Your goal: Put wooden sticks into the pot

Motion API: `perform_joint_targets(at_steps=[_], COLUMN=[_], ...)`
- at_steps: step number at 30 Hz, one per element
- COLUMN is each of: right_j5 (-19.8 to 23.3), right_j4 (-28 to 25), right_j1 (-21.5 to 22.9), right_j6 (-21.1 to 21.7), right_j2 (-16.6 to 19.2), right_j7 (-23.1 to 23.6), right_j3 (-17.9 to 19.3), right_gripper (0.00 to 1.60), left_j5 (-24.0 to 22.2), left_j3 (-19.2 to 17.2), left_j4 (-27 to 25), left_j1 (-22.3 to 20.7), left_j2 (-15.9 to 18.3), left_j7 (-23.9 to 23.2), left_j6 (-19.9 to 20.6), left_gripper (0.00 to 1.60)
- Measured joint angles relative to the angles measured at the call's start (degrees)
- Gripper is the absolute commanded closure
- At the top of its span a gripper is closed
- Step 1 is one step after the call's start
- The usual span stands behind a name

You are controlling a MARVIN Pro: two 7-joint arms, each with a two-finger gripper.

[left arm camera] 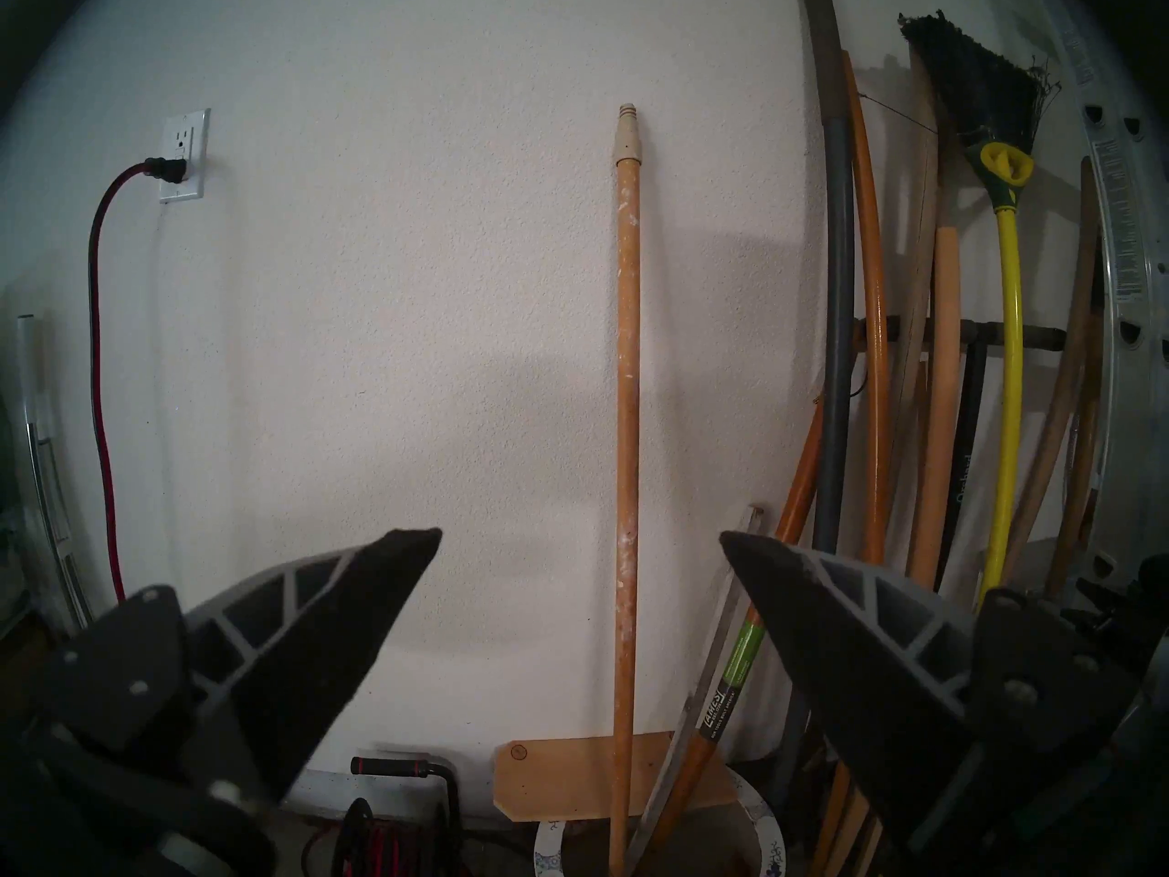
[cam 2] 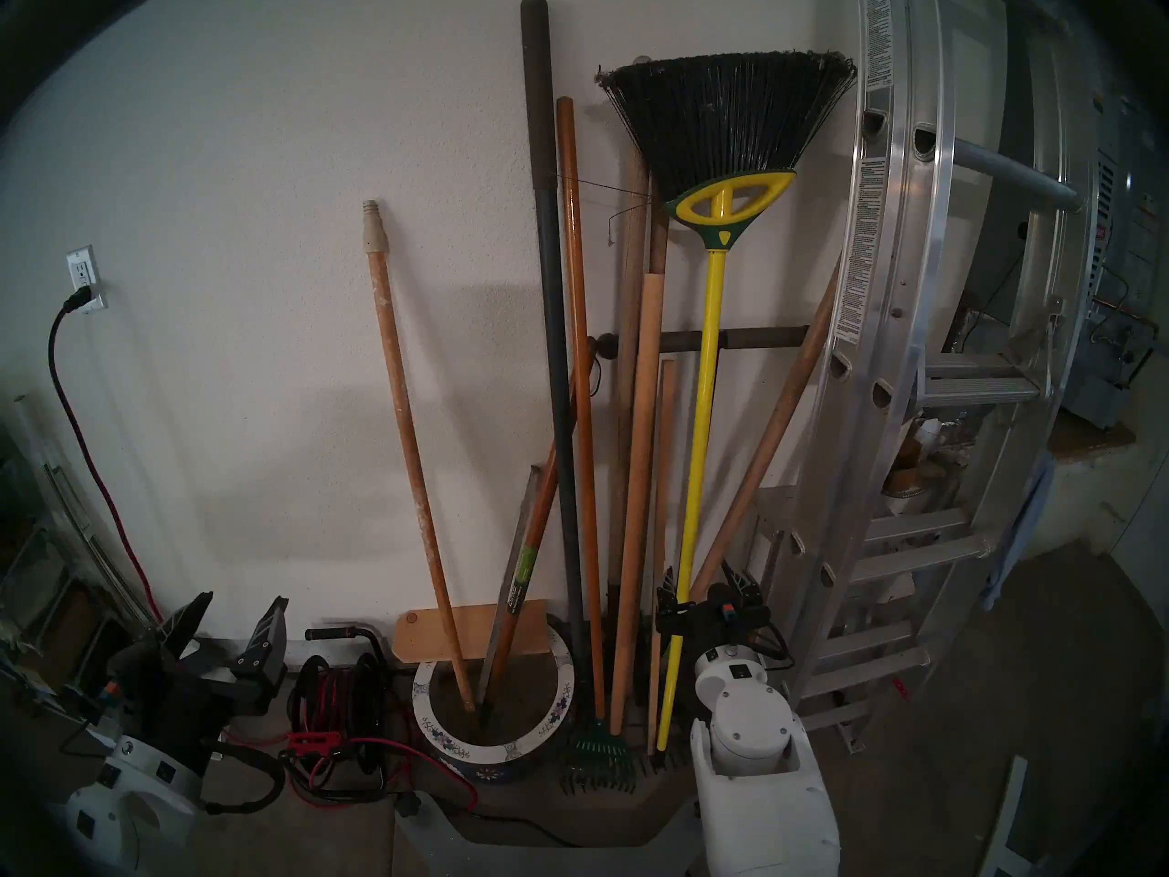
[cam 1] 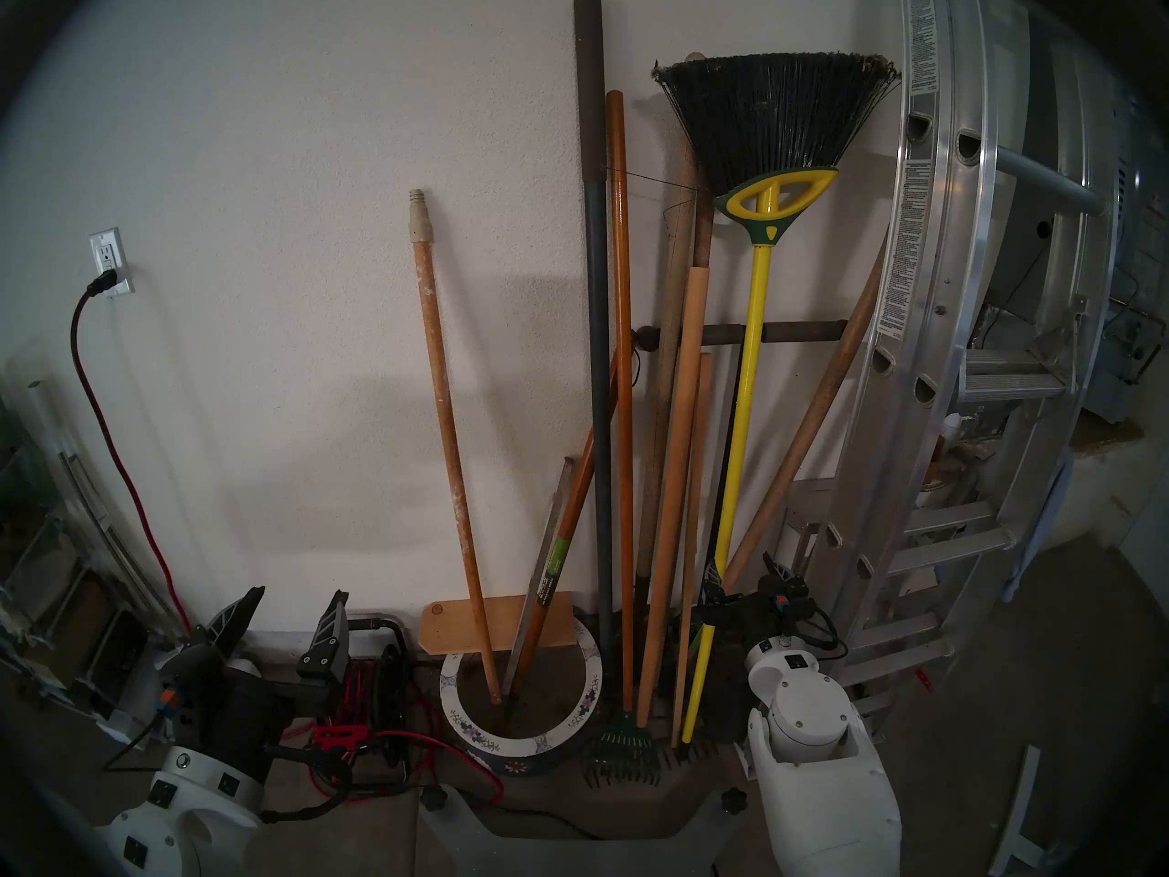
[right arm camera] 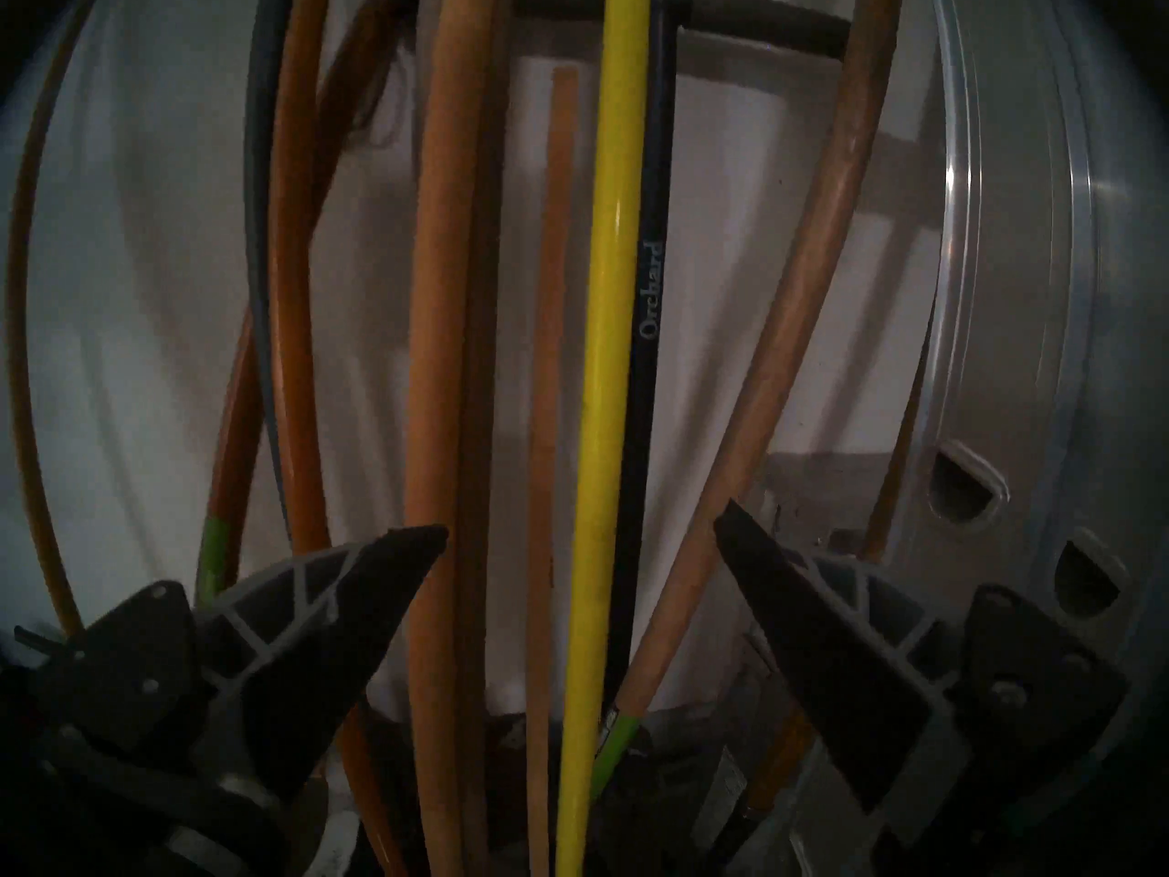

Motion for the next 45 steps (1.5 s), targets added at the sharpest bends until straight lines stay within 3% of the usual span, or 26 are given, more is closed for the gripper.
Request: perform_joint_targets(at_steps=[12, 31, 45], right_j5=[0.3, 0.6, -0.4], right_j4=[13.4, 30.4, 42.7], right_j1=[8.0, 20.3, 29.2], right_j6=[-0.8, -3.6, -5.3], right_j2=[3.2, 5.6, 5.3], right_j7=[1.9, 5.0, 6.1], right_j3=[1.9, -0.2, -1.8], right_gripper=[0.0, 0.0, 0.0], left_j5=[-0.7, -2.2, -3.0], left_j3=[-1.0, -2.5, -3.7], left_j4=[0.0, 0.0, 0.0], left_j1=[0.1, 0.2, 0.2], left_j2=[-1.9, -4.7, -6.8], left_j7=[-2.7, -6.9, -9.9], left_j6=[-0.2, 0.5, 2.1], left_gripper=[0.0, 0.0, 0.0])
